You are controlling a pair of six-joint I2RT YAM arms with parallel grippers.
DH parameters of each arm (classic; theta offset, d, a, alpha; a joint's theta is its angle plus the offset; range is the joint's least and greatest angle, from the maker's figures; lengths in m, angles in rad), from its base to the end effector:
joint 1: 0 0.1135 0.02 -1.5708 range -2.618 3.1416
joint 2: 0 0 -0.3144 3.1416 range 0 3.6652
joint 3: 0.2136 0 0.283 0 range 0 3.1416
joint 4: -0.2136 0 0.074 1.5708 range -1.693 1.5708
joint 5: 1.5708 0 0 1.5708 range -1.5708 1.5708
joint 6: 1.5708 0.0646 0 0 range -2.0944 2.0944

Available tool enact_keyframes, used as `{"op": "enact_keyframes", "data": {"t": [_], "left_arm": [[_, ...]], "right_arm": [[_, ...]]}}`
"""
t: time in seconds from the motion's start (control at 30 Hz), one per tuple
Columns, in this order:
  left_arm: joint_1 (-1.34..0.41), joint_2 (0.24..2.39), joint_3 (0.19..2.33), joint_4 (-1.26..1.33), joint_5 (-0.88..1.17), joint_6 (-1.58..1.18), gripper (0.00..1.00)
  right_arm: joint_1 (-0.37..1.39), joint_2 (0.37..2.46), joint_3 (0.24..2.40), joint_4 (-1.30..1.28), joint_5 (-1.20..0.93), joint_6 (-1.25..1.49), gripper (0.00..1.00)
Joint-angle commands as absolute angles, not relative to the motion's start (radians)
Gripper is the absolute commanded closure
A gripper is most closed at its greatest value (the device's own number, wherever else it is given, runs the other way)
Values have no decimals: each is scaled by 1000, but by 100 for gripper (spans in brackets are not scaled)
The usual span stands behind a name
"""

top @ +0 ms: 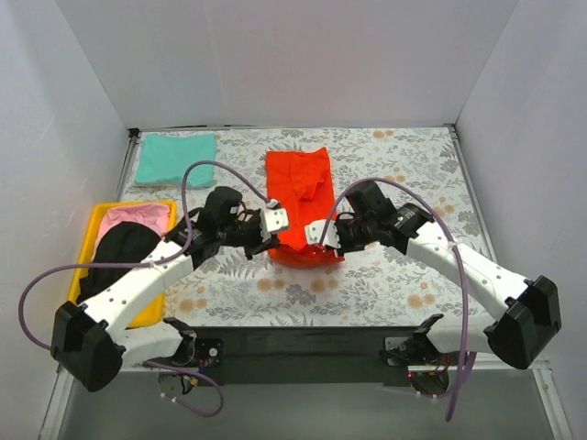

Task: Fold and stack the t-shirts
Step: Fold the tshirt

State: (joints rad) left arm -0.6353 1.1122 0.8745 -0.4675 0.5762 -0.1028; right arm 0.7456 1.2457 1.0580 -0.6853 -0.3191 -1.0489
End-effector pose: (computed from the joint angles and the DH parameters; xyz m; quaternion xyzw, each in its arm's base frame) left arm 0.1895 -0.1834 0.3055 0.3440 0.8084 -0.3856 0.2820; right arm 0.1989 0.2113 0.3151 -0.7591 0.5363 0.0966 0.3562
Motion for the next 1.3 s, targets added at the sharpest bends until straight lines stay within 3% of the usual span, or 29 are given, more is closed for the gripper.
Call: {"op": "enact_keyframes", "data": {"t": [0.0, 0.8, 1.27], "left_arm": [[-543, 1181, 963, -436, 650, -31, 100], [-319, 1736, 1269, -269, 719, 120, 100], [-296, 1948, 1350, -179, 667, 86, 100]], "right_arm": [[697, 1298, 1149, -710, -344, -1160, 99], [485, 1879, 1598, -680, -410, -1391, 99], [468, 2046, 1640, -571, -370, -1368, 99]]}}
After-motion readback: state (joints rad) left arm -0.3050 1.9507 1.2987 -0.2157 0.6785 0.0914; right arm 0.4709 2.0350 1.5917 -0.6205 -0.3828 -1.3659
